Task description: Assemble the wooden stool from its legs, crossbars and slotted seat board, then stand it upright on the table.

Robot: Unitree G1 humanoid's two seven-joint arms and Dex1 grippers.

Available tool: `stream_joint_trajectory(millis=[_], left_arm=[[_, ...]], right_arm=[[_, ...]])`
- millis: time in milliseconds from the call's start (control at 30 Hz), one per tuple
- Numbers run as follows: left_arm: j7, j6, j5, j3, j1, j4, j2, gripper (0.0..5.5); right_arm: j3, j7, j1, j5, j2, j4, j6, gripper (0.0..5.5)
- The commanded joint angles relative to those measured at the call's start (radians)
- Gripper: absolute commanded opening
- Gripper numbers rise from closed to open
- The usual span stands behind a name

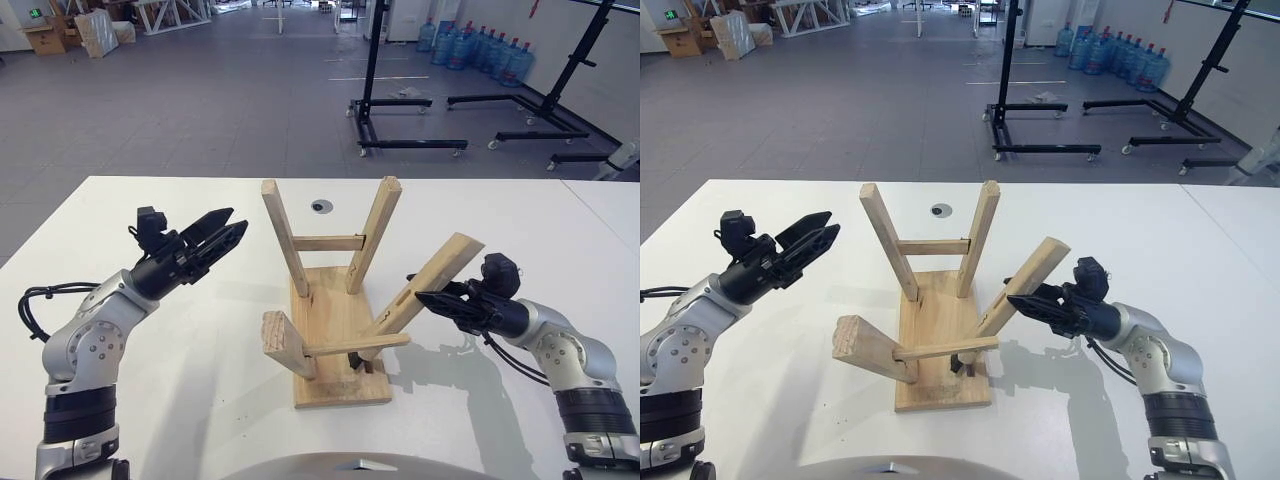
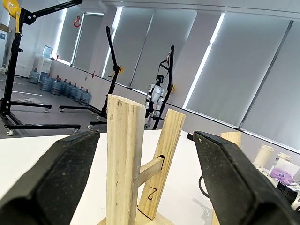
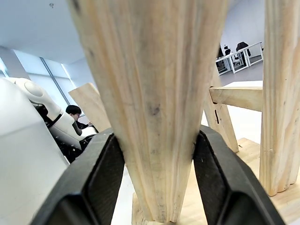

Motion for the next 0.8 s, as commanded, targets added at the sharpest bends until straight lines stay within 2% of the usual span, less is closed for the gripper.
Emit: stream_joint_trajectory(millis=[33,167,300,533,800], left_arm=[[0.01,0.005,0.008,0.007,-0.002,0.002,0.019,3.65],[0.017,0.001,0.01,0.008,0.004,-0.004,0.017,3.65],[0.018,-0.002,0.016,0.006,0.002,0.001,0.016,3.65],[0.02,-0.025,0.048,-0.012,-0.003,0.011,0.008,3.65],[0.023,-0.041,0.053,-0.012,0.017,0.005,-0.007,3.65]], right_arm=[[-0.03,-0.001,-0.006,-0.012,-0.059,-0.068,0.005,2.05],[-0.051,0.014,-0.014,-0.008,-0.11,-0.108,0.016,2.05],[-0.014,0.044,-0.025,-0.042,-0.139,-0.115,0.012,2.05],[0.081,0.108,-0.065,-0.119,-0.139,-0.052,-0.036,2.05],[0.086,0.114,-0.105,-0.177,-0.16,-0.069,-0.139,2.05]])
